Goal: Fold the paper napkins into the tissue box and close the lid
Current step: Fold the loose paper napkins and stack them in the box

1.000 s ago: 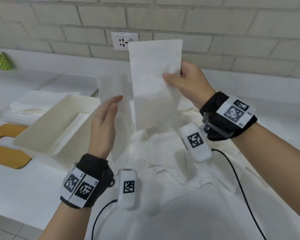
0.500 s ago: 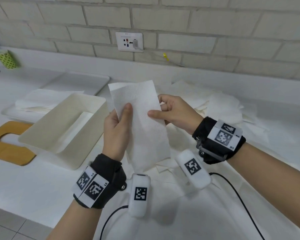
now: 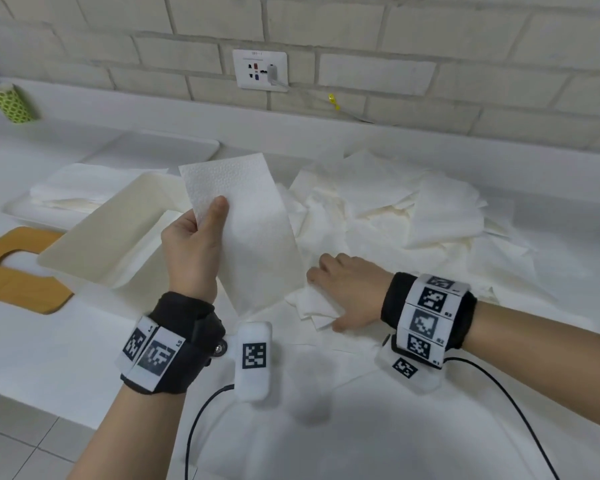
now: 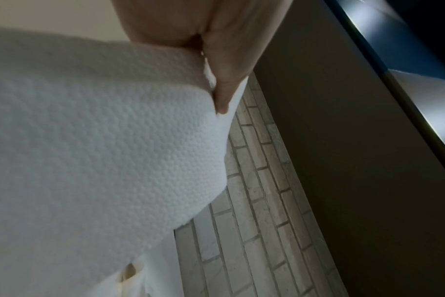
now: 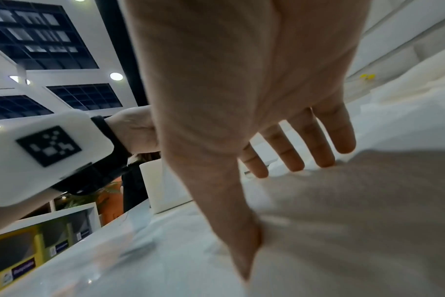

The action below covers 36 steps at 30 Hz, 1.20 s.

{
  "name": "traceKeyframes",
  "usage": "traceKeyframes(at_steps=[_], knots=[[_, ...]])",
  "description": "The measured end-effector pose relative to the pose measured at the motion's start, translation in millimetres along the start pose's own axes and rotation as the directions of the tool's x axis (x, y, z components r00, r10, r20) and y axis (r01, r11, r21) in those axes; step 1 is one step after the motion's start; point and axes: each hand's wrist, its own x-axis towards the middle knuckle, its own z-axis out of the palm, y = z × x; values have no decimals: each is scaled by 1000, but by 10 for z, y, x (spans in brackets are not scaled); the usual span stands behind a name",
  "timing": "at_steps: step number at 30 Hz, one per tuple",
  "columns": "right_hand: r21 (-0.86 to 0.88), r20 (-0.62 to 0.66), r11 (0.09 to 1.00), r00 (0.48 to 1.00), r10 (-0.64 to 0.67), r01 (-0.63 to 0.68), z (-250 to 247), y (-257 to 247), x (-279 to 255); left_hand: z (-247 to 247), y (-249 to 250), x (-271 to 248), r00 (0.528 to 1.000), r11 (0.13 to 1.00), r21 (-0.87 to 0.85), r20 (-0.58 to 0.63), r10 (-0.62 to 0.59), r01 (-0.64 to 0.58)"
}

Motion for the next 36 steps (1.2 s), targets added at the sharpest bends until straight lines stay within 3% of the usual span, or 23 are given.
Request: traceKeyframes(at_steps=[3,6,9,13,15,18,21,25,29,32,36], knots=[[98,-35,995,999,21,-17,10,8,-10,-46,-17,-1,998,999,34,59,-34,32],[153,23,988,1000,5,-9,-52,75,-33,-57,-36,12,994,998,49,101,-44,39],[188,112,982,993,-35,14,-112,172,-57,-83,-63,27,994,999,49,109,8,-14],[313,86,950,996,-15,-13,-143,325,-134,-108,-25,3,980,995,39,184,79,-88],[380,31,924,999,38,-47,-177,386,-189,-119,-20,13,974,989,103,212,84,-107],[447,-164,894,980,110,-26,-245,457,-250,-103,-64,37,972,968,221,225,66,-117],[580,-342,814,920,190,48,-314,522,-307,-72,-78,36,984,959,267,171,53,-98],[784,-461,567,849,258,253,-508,570,-420,-49,-42,51,988,941,312,124,93,-128],[847,-479,339,865,150,410,-762,515,-581,44,40,-1,982,953,266,157,108,-147],[862,-468,258,880,76,436,-870,463,-645,148,138,-115,950,977,157,296,96,-148],[859,-490,288,843,223,423,-931,416,-603,271,282,-306,890,997,28,453,51,-71]])
